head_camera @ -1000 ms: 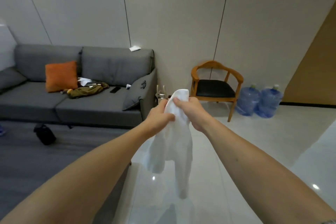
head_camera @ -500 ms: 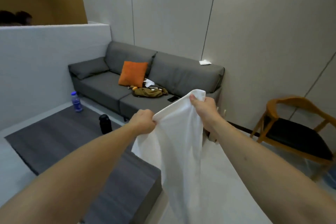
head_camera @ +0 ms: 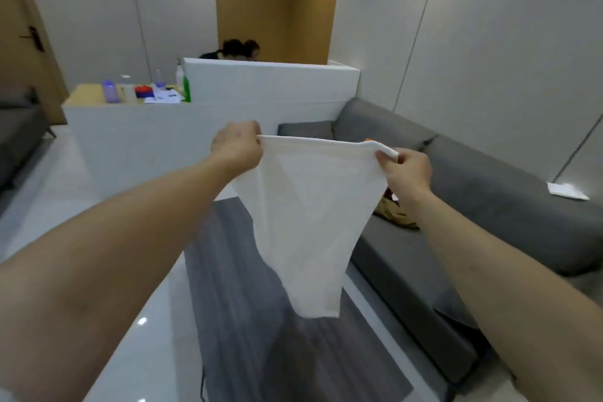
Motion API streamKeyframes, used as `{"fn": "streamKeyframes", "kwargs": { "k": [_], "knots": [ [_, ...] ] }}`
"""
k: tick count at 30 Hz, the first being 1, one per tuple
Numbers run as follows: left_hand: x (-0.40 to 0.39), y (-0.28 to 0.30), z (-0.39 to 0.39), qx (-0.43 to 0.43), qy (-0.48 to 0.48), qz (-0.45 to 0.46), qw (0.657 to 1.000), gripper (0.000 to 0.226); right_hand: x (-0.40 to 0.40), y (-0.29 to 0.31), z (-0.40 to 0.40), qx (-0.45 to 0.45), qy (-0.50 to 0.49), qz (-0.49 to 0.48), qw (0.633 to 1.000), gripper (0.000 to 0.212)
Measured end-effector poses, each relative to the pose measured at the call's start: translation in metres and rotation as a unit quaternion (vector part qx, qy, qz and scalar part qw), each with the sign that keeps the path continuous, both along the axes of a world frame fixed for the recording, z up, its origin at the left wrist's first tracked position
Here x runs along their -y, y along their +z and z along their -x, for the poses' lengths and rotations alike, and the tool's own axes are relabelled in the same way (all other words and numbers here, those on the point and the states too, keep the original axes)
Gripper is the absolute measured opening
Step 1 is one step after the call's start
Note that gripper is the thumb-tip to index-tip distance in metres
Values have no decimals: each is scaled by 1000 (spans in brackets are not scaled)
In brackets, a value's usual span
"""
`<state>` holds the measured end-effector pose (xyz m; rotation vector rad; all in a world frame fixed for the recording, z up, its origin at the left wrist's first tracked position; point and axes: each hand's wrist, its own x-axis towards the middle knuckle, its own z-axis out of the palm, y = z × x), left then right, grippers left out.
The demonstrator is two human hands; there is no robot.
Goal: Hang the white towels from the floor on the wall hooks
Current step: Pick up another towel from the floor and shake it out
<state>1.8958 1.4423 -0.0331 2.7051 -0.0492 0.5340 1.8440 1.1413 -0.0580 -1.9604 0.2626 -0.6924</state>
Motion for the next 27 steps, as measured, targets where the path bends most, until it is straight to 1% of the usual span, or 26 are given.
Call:
{"fn": "streamKeyframes", "kwargs": {
  "k": [3, 5, 6, 9, 13, 14, 16, 19, 22, 25, 27],
  "knots": [
    [-16, 8, -1, 56, 22, -2, 998, 28, -1, -3, -30, 18, 25, 18, 999, 13],
    [-26, -4, 4, 76, 55, -15, 996, 18, -1, -16, -40, -1, 59, 25, 998, 11],
    [-29, -13, 7, 78, 72, -17, 994, 13, -1, -25, -43, -5, 76, 30, 997, 11],
    [-30, -46, 22, 66, 102, -19, 992, 19, 3, -60, -39, -12, 109, 66, 992, 11],
    [-16, -112, 62, 39, 108, -23, 993, 16, 16, -122, -21, -73, 165, 82, 980, 14],
    [-9, -131, 76, 17, 117, -27, 993, 13, 21, -138, -14, -94, 181, 84, 975, 14],
    [6, -171, 108, -54, 142, -37, 988, 11, 32, -171, -1, -138, 214, 94, 963, 15],
    [27, -228, 158, -169, 170, -55, 969, 15, 52, -215, 18, -204, 273, 106, 934, 14],
    [47, -271, 197, -252, 173, -77, 949, 18, 71, -248, 38, -261, 307, 111, 909, 11],
    [63, -292, 217, -299, 180, -96, 932, 20, 85, -262, 46, -283, 315, 112, 899, 10],
    [69, -296, 221, -304, 182, -95, 930, 19, 90, -264, 46, -287, 316, 102, 899, 9]
  ]
}}
